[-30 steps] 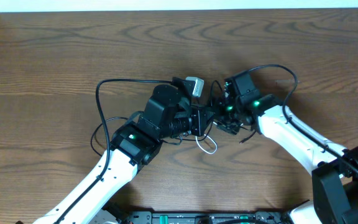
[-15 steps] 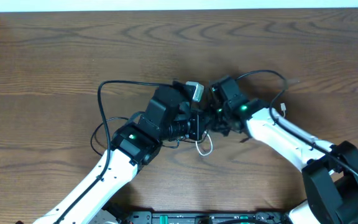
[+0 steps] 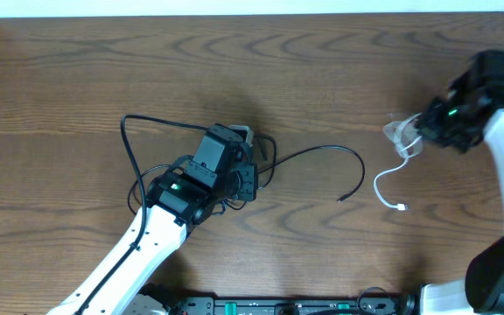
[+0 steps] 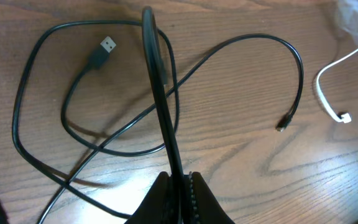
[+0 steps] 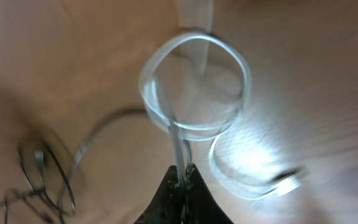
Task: Untangle cables
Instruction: 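Carry the white cable to the right table edge and release it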
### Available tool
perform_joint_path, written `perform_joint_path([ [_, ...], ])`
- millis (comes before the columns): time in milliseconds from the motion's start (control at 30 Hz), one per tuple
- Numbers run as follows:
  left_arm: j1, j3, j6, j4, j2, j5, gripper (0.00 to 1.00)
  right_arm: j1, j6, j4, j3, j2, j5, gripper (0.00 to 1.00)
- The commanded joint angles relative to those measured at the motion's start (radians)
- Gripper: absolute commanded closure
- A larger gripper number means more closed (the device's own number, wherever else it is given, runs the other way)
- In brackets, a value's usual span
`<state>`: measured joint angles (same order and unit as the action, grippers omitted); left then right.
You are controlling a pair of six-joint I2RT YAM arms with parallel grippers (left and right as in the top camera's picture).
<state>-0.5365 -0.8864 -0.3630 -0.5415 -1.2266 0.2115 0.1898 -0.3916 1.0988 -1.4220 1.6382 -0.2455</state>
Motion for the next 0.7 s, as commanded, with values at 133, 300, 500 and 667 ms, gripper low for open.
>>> perform_joint_path([
  [133,0.005,-0.001,0.015,-0.005,0.007,-0.022,0.92,0.185,0.087,0.153,-0.35,-0.022,0.362,0.99],
  [300,0.005,-0.001,0.015,-0.012,0.007,-0.022,0.92,0.263,0.086,0.125,-0.357,-0.022,0.518,0.99],
  [500,0.005,-0.001,0.015,-0.019,0.007,-0.022,0.93,0.32,0.067,0.004,-0.357,-0.016,0.507,0.99],
  [667,0.005,-0.001,0.015,-0.019,0.007,-0.022,0.93,0.346,0.067,-0.048,-0.357,-0.014,0.535,0.99],
])
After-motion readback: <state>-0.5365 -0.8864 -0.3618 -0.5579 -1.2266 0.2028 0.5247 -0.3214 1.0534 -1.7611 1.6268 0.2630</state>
